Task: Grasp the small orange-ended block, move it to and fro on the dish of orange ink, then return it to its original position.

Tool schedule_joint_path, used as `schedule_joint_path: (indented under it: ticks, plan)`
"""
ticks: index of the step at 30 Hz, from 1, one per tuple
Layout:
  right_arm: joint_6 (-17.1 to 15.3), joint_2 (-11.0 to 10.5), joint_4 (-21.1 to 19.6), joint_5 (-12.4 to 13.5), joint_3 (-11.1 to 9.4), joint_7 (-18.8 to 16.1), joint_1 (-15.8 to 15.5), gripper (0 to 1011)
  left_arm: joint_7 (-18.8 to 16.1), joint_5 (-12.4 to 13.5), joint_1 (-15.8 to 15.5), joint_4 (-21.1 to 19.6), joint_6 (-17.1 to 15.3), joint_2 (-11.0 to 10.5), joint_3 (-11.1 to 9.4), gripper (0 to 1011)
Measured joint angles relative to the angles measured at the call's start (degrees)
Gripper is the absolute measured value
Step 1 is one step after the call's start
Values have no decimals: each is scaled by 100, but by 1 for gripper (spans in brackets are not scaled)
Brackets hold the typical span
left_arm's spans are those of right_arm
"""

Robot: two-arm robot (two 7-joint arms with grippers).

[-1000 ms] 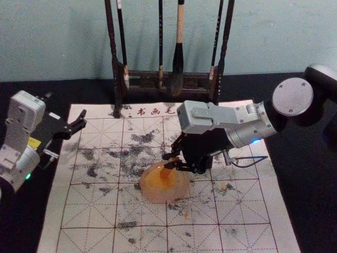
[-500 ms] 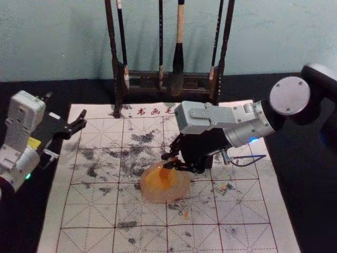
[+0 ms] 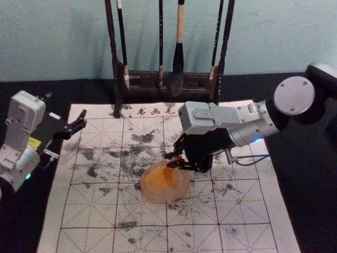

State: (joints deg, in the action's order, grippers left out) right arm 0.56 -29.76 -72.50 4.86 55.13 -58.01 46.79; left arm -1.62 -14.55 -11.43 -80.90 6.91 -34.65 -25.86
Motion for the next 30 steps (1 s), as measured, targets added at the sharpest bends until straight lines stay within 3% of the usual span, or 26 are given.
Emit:
schedule_joint_path:
  ticks: [30]
  plan:
    - [70,-383,-596,-7,8,-125,-180,136,0,0,0,0,0,0,0,1002]
